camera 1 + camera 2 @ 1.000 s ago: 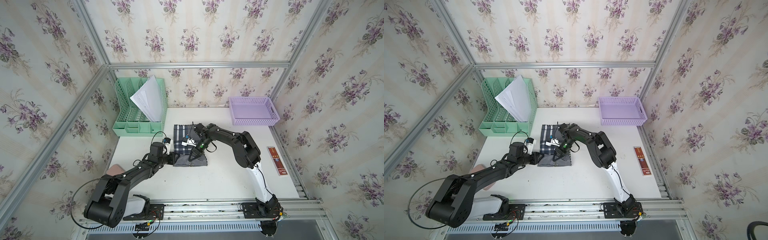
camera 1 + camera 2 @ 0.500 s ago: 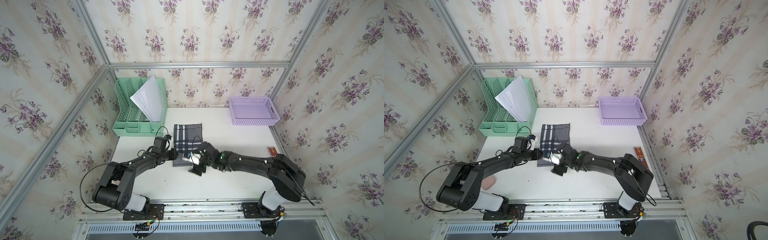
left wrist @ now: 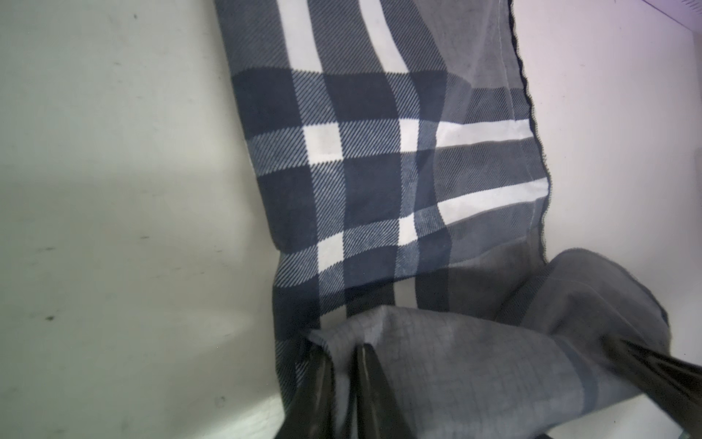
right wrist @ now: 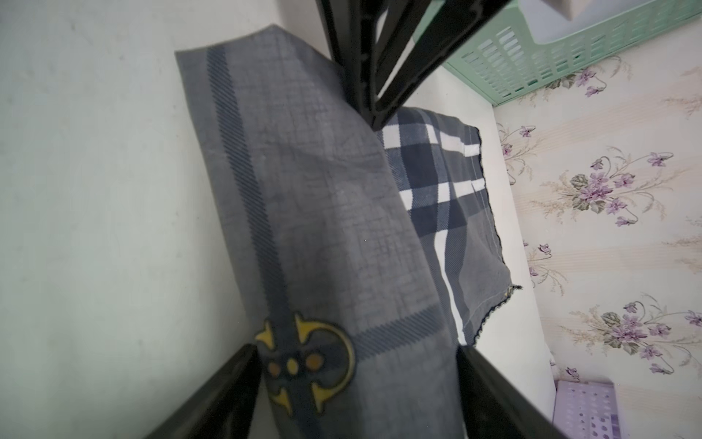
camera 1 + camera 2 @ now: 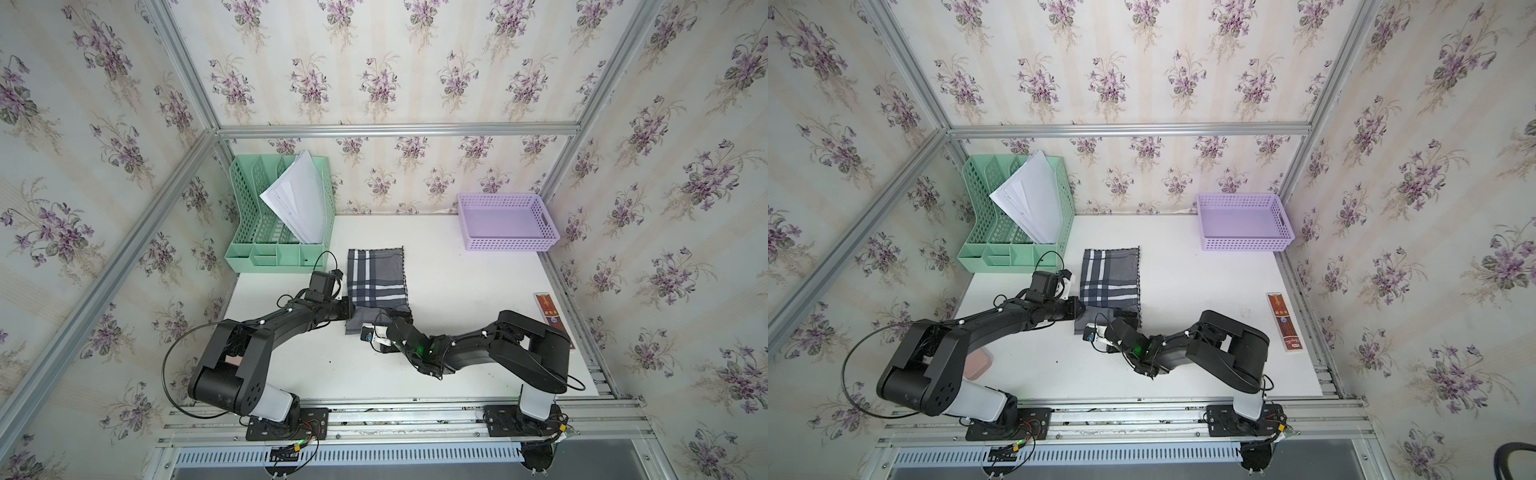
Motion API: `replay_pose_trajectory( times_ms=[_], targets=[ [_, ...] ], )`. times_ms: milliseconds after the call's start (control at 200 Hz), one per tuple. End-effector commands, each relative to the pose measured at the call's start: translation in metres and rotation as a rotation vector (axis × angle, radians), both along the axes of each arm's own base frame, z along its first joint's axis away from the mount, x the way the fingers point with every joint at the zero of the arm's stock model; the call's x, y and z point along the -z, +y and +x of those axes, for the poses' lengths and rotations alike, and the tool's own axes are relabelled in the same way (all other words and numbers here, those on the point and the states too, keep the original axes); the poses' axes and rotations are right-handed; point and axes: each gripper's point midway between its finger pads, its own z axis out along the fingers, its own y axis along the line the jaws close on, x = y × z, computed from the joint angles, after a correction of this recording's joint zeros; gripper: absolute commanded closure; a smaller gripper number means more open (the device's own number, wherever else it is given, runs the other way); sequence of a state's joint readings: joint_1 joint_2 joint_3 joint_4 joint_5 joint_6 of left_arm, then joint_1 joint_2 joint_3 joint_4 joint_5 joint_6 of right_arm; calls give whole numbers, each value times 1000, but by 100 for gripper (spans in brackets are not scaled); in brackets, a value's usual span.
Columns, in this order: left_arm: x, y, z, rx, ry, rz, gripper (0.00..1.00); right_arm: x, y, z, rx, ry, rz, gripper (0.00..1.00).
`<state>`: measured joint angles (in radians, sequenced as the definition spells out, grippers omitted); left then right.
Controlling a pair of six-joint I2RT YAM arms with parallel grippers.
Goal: Roll up the pillowcase
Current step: Roll the pillowcase at the center of the board.
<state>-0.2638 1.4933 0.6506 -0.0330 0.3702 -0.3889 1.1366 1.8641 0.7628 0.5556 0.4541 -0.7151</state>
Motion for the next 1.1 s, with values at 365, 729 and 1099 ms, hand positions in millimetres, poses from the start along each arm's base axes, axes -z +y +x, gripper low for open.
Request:
replay_pose_trajectory(
  times_ms=[365, 729, 1099],
  targets=[
    [-53, 30, -1, -121, -132, 59, 20, 8, 7, -60, -153, 848, -45, 100],
    [-57, 22, -26, -83, -182, -31, 21, -14, 21, -55, -150, 1318, 22, 100],
    [-65, 8, -35, -7, -266, -117, 19, -32, 18, -41, -94, 1478, 76, 100]
  ],
)
